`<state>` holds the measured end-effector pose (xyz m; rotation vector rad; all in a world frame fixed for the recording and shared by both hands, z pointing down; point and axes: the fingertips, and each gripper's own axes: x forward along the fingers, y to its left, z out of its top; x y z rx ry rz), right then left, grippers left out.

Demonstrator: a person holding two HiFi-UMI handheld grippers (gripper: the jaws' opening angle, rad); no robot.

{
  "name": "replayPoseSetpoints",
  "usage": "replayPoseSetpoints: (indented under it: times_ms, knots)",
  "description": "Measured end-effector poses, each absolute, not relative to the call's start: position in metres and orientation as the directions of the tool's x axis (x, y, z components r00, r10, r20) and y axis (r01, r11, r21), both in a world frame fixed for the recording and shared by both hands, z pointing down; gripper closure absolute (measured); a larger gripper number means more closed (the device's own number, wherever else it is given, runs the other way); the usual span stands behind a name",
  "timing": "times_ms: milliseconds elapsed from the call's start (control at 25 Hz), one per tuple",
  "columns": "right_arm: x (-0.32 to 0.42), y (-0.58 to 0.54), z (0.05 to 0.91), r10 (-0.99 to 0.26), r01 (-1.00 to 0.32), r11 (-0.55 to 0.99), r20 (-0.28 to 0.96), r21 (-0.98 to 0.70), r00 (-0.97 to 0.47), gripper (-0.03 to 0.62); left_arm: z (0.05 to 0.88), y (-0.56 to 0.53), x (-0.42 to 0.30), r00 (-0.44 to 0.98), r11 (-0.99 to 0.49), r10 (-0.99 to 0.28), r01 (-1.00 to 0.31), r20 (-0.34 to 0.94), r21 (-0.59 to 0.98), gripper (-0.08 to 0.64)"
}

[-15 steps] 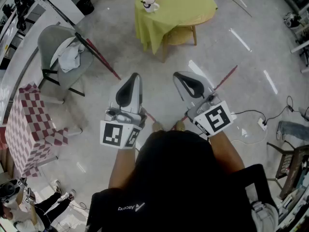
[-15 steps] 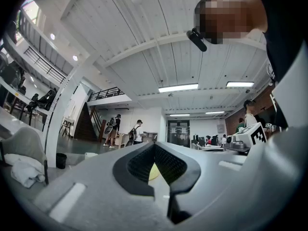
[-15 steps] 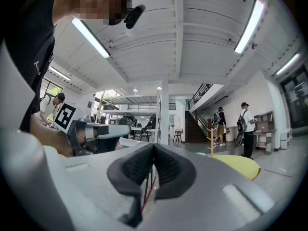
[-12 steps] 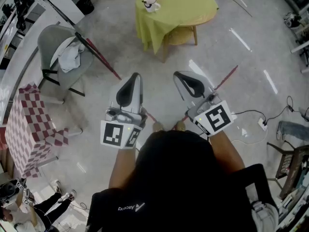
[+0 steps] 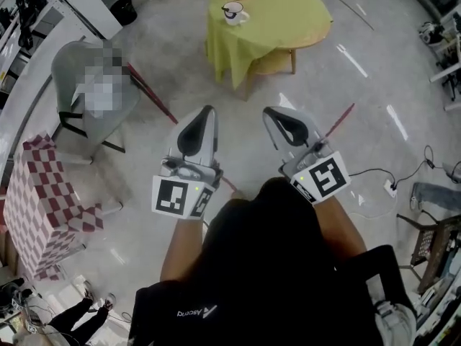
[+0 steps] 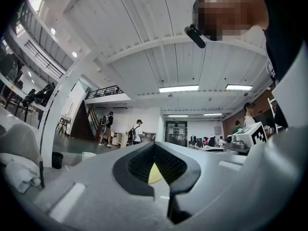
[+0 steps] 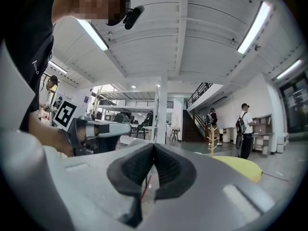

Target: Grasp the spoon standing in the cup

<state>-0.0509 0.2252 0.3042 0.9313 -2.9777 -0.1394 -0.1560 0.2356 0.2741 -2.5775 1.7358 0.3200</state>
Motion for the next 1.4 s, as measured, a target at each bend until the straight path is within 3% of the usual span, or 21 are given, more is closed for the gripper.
replayPoseSetpoints:
  times_ms: [480,920,1240,1320,1400]
  knots:
    - [-0.062,0.08,0.318,-0.585,-0.583,0.805,-0.015,0.108,-0.811,0.589,0.297,0.089,-0.173,0.341,-0.354,-0.93,-0.932,-0.134,0.084,0.549]
    - [-0.057,-0.134,0.333,-0.474,-0.47,0.875,0.006,0.12,-0.881,0.589,0.338,-0.123,-0.168,0.163,-0.163,-0.987,-0.983,-0.003,0.088,0.548]
    - [-0.06,-0.216,0.347,-0.402,-0.396,0.912,0.034,0.108,-0.915,0.589,0.387,-0.214,-0.175,0.028,-0.01,-0.994,-0.986,0.105,0.166,0.541]
    - [-0.059,-0.225,0.351,-0.404,-0.399,0.912,0.043,0.093,-0.914,0.589,0.403,-0.228,-0.178,0.002,0.028,-0.989,-0.978,0.145,0.207,0.445]
    - [-0.056,-0.231,0.356,-0.41,-0.406,0.911,0.057,0.08,-0.91,0.589,0.42,-0.24,-0.18,-0.023,0.069,-0.982,-0.967,0.187,0.244,0.411]
